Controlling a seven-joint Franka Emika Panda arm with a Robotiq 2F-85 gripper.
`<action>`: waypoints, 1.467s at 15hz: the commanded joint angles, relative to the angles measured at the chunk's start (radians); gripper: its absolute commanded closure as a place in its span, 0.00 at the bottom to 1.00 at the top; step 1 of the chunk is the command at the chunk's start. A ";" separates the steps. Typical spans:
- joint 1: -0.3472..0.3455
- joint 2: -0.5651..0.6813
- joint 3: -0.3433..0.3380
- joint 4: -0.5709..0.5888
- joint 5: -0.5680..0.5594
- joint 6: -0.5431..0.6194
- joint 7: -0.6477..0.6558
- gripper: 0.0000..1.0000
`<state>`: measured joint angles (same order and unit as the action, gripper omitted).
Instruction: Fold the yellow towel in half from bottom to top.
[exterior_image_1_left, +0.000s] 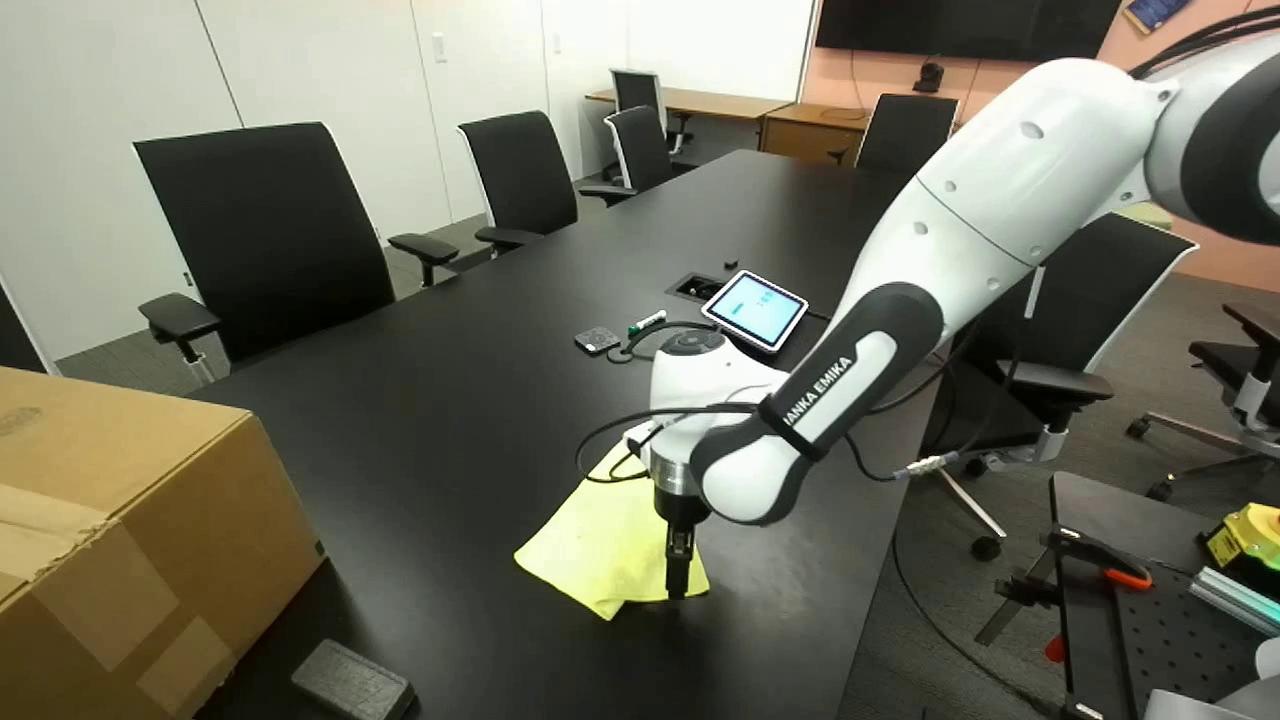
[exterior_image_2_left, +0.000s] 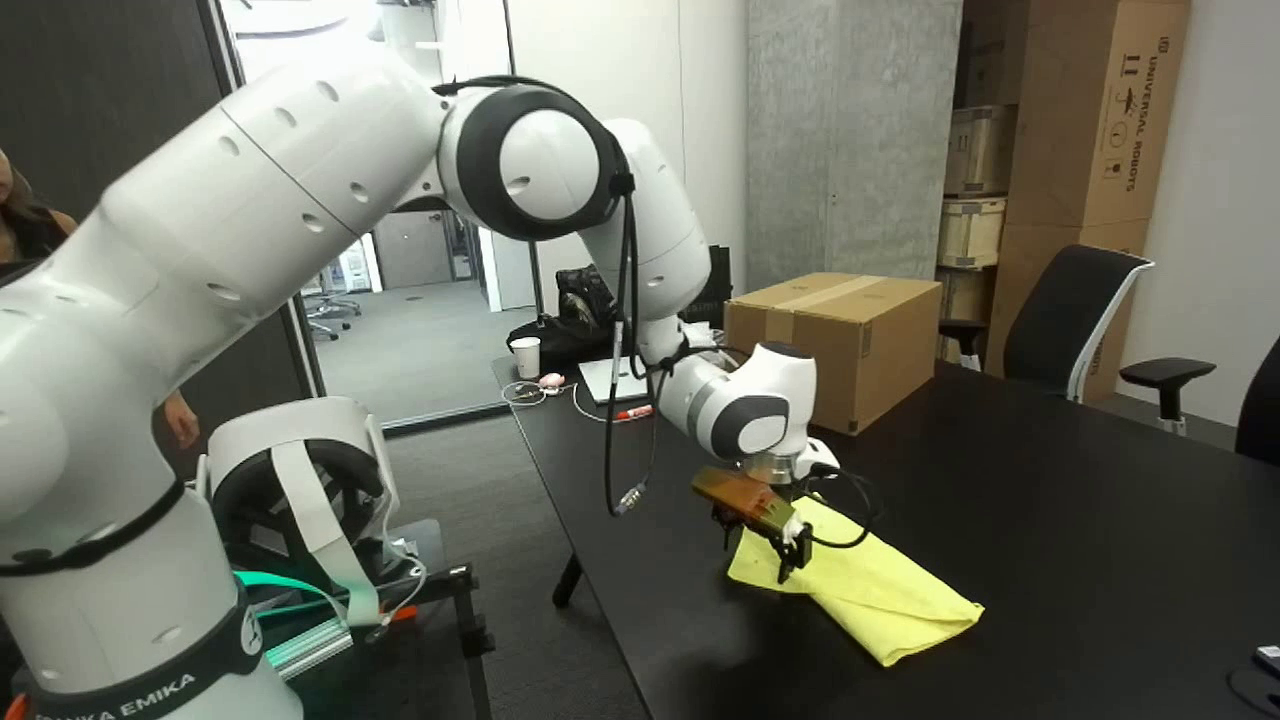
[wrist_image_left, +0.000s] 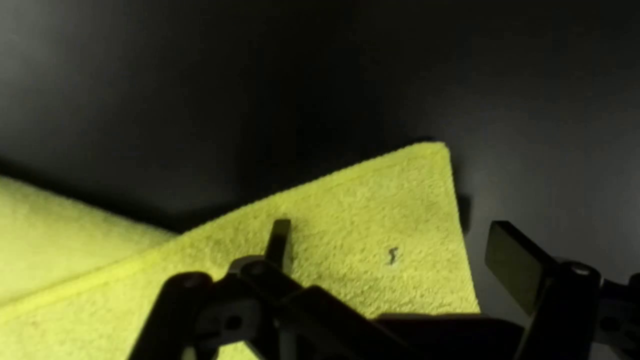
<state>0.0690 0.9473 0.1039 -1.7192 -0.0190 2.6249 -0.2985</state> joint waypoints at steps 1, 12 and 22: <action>0.082 -0.117 -0.063 -0.213 -0.054 0.143 0.159 0.00; 0.060 -0.152 -0.025 -0.279 -0.104 0.210 0.158 0.00; -0.022 -0.074 0.009 -0.166 -0.103 0.175 0.088 0.00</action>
<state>0.0600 0.8429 0.0962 -1.9362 -0.1177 2.8133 -0.1874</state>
